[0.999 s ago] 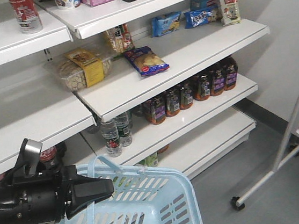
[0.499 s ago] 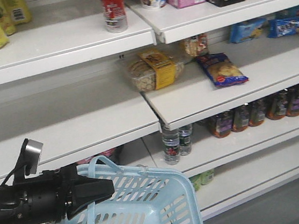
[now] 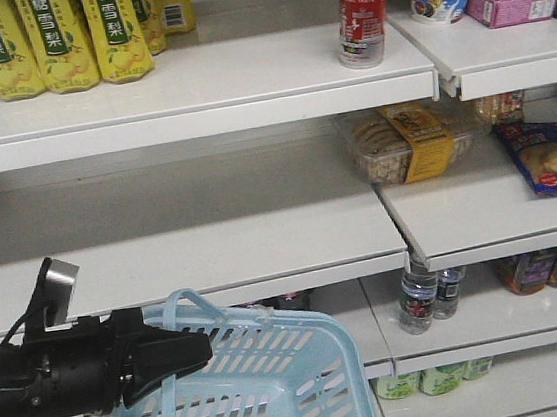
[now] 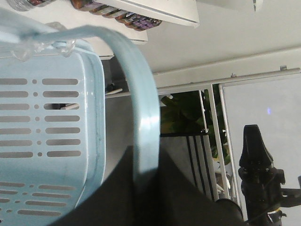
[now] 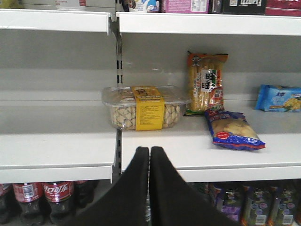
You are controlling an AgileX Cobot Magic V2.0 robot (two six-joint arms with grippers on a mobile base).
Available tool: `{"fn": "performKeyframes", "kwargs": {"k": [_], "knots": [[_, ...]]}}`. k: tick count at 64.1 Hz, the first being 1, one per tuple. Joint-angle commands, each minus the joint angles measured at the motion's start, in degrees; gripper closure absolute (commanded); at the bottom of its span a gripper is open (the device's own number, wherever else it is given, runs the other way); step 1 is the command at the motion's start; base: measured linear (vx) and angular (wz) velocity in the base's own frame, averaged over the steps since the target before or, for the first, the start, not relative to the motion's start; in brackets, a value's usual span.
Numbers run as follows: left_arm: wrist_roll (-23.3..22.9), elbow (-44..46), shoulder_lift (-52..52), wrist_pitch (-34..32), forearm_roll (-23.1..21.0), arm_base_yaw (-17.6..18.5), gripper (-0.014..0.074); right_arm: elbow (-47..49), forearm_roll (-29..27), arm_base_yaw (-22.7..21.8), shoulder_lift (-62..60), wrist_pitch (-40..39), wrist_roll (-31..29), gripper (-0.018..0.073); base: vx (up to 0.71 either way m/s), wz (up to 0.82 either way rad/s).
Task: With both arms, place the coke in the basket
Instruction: 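Turn the base toward the shelf with the red Coca-Cola bottle, then approach the Coca-Cola bottle shelf with the basket held low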
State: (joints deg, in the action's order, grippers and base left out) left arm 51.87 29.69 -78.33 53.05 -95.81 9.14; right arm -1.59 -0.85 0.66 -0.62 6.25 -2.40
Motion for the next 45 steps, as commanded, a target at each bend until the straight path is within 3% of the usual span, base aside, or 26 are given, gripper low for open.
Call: {"fn": "performKeyframes", "kwargs": {"k": [1, 45], "knots": [[0.1, 1.1, 1.8, 3.9, -5.1, 0.1, 0.0603, -0.6, 0.1, 0.0, -1.0, -3.9, -0.2, 0.0568, 0.07, 0.25], [0.1, 1.1, 1.8, 3.9, -5.1, 0.1, 0.0603, -0.6, 0.1, 0.0, -1.0, -3.9, -0.2, 0.0568, 0.04, 0.16]]}}
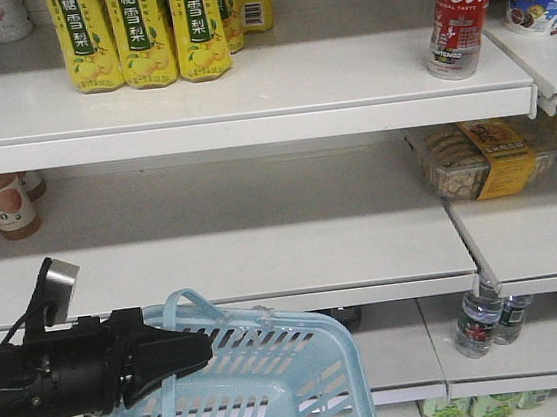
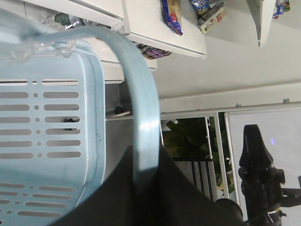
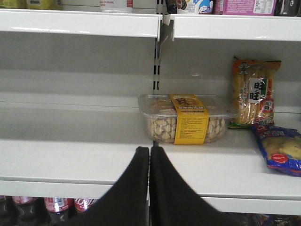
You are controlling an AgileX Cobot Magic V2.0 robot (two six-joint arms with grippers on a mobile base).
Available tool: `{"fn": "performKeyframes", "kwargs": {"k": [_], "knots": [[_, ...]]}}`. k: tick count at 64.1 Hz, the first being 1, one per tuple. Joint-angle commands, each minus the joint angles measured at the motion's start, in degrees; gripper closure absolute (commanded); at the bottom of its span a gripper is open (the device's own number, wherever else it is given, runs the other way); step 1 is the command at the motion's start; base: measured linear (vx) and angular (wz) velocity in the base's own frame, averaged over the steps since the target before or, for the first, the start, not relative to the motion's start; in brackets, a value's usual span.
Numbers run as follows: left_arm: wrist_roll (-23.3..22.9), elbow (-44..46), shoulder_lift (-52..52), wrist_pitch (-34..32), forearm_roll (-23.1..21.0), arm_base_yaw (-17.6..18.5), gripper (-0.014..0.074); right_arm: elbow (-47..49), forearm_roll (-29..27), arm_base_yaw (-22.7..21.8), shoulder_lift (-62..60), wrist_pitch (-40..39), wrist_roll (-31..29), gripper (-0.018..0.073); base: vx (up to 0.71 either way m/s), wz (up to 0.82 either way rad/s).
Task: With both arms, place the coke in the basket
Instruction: 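Approach the Coca-Cola bottle shelf with the basket held low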
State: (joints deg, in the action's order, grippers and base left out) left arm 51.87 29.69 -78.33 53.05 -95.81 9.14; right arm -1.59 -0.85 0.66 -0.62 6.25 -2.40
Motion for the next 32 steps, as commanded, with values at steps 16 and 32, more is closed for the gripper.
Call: {"fn": "performKeyframes", "kwargs": {"k": [16, 32], "knots": [[0.1, 1.1, 1.8, 3.9, -5.1, 0.1, 0.0603, -0.6, 0.1, 0.0, -1.0, -3.9, -0.2, 0.0568, 0.03, 0.11], [0.1, 1.1, 1.8, 3.9, -5.1, 0.1, 0.0603, -0.6, 0.1, 0.0, -1.0, -3.9, -0.2, 0.0568, 0.02, 0.05]]}}
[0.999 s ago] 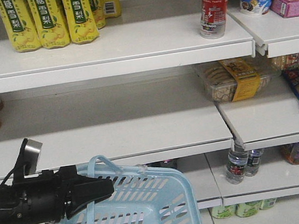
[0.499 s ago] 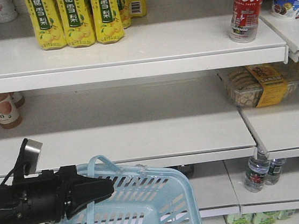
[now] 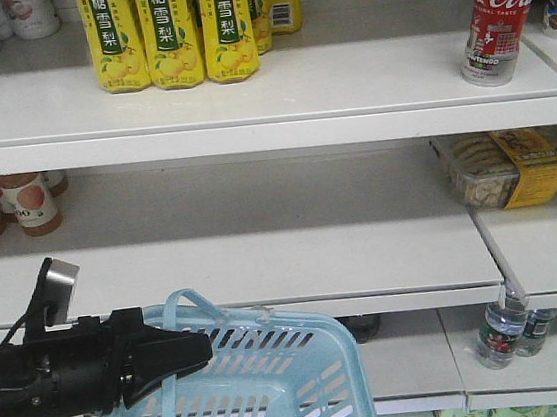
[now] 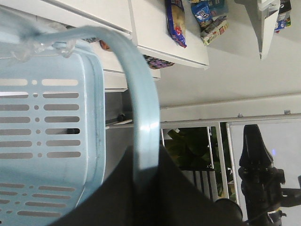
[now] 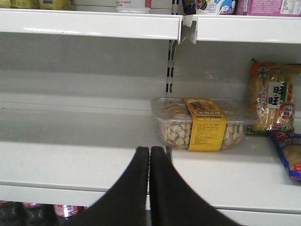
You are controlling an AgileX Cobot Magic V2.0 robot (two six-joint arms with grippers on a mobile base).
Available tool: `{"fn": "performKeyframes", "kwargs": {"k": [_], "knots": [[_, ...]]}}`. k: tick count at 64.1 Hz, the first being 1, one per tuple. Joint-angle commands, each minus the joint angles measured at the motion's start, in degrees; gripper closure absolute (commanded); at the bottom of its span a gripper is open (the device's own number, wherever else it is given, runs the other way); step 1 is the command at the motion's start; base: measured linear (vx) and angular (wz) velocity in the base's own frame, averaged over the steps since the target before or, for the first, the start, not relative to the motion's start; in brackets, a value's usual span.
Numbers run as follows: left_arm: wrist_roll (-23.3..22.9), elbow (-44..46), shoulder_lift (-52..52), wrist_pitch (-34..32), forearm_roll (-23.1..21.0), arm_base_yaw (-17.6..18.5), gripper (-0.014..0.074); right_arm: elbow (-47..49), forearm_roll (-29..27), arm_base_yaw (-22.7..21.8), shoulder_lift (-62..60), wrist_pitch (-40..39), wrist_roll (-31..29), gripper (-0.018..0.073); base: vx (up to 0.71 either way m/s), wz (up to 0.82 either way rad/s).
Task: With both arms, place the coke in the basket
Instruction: 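Approach the Coca-Cola bottle shelf with the basket held low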
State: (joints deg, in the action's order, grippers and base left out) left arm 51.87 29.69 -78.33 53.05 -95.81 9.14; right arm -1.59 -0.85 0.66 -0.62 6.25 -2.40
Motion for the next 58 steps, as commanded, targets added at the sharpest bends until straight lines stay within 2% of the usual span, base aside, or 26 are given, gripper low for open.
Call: {"fn": "performKeyframes", "kwargs": {"k": [1, 58], "knots": [[0.1, 1.1, 1.8, 3.9, -5.1, 0.1, 0.0603, -0.6, 0.1, 0.0, -1.0, -3.9, -0.2, 0.0568, 0.01, 0.03], [0.1, 1.1, 1.8, 3.9, -5.1, 0.1, 0.0603, -0.6, 0.1, 0.0, -1.0, -3.9, -0.2, 0.0568, 0.01, 0.01]]}}
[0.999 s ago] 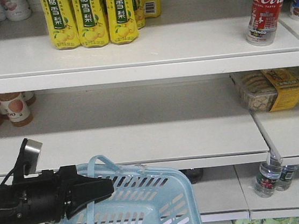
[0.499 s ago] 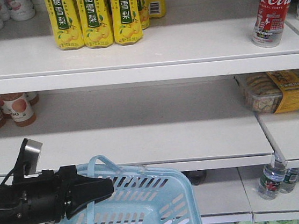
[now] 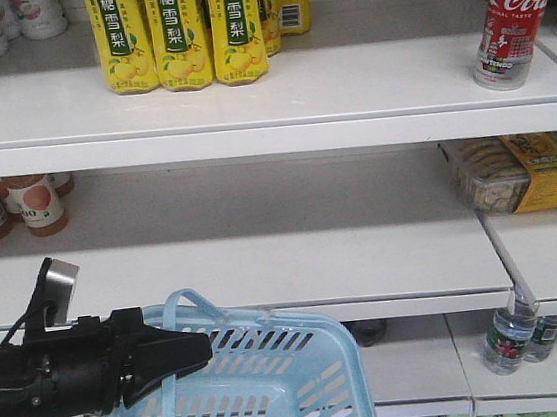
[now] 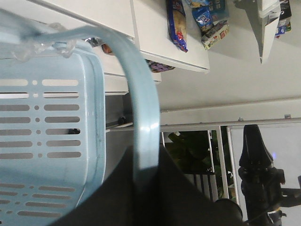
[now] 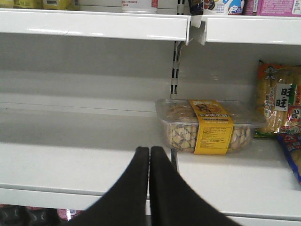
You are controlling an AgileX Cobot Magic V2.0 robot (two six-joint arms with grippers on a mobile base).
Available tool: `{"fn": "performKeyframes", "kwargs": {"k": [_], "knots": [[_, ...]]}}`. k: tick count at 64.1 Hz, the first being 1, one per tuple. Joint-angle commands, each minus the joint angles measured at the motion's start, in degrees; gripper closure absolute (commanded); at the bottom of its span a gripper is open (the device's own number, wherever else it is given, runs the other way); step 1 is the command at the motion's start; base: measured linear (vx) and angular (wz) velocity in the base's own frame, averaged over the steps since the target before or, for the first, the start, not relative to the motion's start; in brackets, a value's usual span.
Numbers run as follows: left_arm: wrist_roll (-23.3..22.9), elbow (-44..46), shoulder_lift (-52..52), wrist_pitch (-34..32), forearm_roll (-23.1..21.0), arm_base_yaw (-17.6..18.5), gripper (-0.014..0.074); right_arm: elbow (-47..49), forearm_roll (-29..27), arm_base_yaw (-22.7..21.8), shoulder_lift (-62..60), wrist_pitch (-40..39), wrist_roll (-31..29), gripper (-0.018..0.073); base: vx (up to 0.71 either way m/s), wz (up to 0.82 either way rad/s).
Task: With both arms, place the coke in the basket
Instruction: 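Approach the Coca-Cola bottle shelf with the basket held low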
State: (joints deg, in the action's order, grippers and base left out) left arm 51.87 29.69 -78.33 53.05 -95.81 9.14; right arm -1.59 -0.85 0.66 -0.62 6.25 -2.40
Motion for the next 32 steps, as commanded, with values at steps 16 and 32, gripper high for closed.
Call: {"fn": "performKeyframes", "kwargs": {"k": [16, 32], "knots": [[0.1, 1.1, 1.8, 3.9, -5.1, 0.1, 0.0603, -0.6, 0.1, 0.0, -1.0, -3.9, -0.3, 0.0568, 0.01, 0.0], [0.1, 1.1, 1.8, 3.9, -5.1, 0.1, 0.0603, -0.6, 0.1, 0.0, -1.0, -3.9, -0.3, 0.0568, 0.02, -0.03]]}}
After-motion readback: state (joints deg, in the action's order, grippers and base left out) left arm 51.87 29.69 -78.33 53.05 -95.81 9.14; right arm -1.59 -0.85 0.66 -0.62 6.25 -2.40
